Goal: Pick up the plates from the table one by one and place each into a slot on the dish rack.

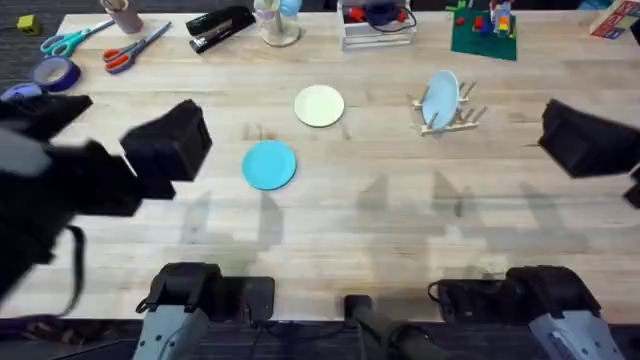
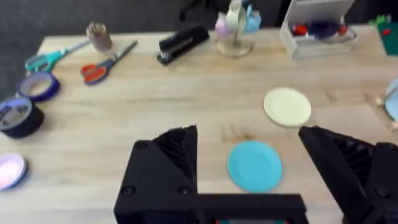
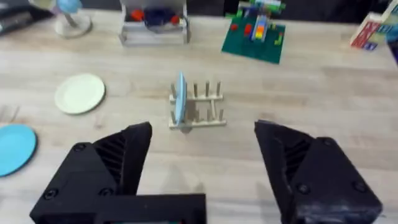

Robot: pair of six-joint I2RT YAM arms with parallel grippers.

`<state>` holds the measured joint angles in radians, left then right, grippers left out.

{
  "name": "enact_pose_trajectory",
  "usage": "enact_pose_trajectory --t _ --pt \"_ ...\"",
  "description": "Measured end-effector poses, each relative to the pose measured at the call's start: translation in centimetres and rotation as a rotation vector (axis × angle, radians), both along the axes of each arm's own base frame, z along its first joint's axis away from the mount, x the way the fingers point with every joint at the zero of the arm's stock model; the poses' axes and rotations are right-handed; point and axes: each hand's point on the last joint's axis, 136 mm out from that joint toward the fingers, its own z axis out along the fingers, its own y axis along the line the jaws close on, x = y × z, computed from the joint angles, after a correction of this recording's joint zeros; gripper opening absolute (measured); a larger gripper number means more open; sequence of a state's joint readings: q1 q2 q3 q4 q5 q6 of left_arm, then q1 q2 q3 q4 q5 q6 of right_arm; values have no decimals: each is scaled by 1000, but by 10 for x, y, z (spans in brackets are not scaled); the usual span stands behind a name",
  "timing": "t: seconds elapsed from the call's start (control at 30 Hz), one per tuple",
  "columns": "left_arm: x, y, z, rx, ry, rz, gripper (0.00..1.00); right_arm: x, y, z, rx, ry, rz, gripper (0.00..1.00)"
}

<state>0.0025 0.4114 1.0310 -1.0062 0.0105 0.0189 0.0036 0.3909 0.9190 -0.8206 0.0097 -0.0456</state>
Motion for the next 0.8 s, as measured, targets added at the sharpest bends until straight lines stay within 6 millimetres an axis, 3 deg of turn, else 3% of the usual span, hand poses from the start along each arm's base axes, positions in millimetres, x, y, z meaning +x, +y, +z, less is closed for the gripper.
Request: enact_pose_trajectory --t 0.23,0.27,0.4,0.6,0.8 --pt "17 -2 16 -6 223 -12 993 21 0 9 -1 206 0 994" --pt "28 -5 22 -16 302 -26 993 30 0 9 -1 292 0 995" --pt "40 -8 27 -27 408 -39 992 40 0 7 -1 393 1 995" --pt "59 -8 26 -31 502 -40 993 58 1 4 0 450 3 995" --pt "62 -8 20 -32 533 -40 993 61 1 0 0 463 3 994"
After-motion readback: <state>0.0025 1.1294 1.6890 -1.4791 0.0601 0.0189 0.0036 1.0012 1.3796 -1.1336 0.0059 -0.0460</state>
